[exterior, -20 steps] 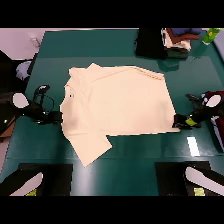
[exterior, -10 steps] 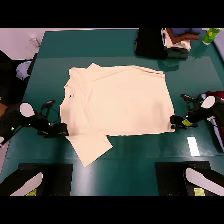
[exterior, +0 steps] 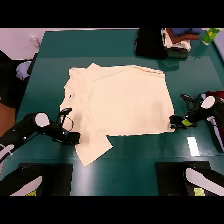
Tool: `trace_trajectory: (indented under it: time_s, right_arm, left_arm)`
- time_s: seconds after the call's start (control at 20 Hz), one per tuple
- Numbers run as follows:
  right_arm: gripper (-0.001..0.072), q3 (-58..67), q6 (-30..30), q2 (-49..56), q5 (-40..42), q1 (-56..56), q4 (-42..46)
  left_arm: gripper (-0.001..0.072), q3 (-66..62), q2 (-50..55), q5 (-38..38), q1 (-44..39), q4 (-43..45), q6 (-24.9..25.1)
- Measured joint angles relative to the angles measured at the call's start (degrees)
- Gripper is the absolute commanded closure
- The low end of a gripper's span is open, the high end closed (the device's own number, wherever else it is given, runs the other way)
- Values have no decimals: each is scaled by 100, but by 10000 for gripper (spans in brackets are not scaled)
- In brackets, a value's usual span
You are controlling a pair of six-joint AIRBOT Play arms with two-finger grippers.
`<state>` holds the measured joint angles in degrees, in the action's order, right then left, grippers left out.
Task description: Fold the shirts.
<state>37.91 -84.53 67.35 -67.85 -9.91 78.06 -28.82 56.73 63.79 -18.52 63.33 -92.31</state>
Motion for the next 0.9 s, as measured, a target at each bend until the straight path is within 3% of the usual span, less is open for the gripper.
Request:
trace_trajectory:
  time_s: [0.4,0.65,0.9]
  right_arm:
    - [692,671,-4,-247,-157,-2,120]
    - [692,2048,0,-1209,-518,7,24]
    - [692,4092,0,-2074,-542,2,7]
  left_arm:
    - [684,-920,-4,17,-286,348,-70]
    - [684,-3429,-2,643,-304,1233,-76]
    - [684,-6859,-9,1252,-304,2221,9]
